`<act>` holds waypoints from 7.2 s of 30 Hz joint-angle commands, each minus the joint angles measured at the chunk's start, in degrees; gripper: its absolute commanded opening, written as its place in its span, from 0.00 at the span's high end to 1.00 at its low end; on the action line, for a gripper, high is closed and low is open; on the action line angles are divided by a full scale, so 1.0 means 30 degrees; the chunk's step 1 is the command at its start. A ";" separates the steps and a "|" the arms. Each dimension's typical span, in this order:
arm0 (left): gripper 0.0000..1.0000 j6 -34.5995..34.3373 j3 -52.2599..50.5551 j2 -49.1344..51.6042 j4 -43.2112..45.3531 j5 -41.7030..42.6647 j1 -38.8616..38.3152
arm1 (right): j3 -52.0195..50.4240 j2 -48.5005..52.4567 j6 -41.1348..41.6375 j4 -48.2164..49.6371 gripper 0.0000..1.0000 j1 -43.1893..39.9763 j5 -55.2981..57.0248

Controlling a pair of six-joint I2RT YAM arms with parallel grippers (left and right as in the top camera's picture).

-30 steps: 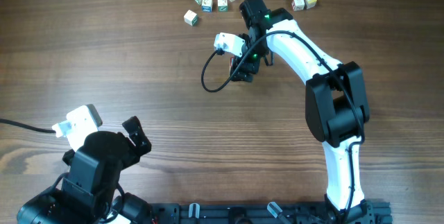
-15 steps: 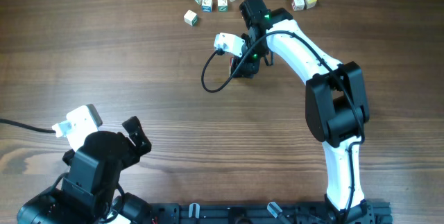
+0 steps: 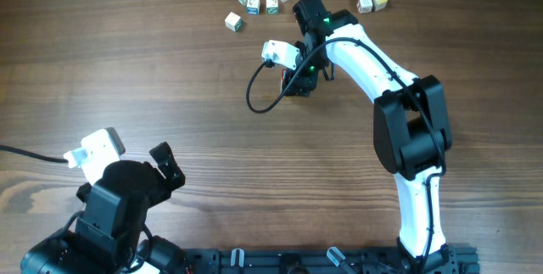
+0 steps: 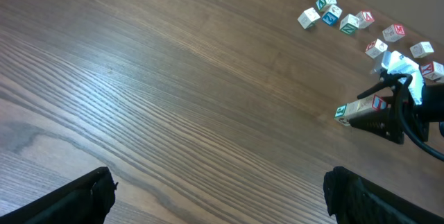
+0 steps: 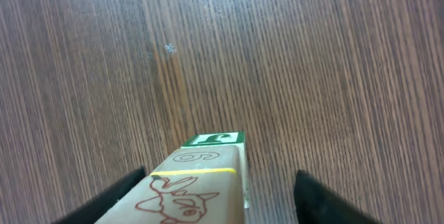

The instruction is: Form a tower

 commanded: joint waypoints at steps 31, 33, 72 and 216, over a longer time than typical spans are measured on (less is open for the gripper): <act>0.00 0.0379 -0.0051 -0.0015 0.0051 0.0087 0.0044 | 0.0306 0.0969 -0.0102 0.0299 0.09 -0.0044 0.0532; 0.00 0.0379 -0.0051 -0.0015 0.0051 0.0087 0.0044 | 0.0306 0.1042 -0.0087 0.0386 0.09 -0.0044 0.0539; 0.00 0.0379 -0.0051 -0.0015 0.0051 0.0087 0.0044 | 0.0306 0.1086 0.0882 0.0321 0.23 -0.0044 0.0911; 0.00 0.0379 -0.0051 -0.0015 0.0051 0.0087 0.0044 | -0.6776 -0.3213 3.0906 0.7125 0.54 0.4503 1.0805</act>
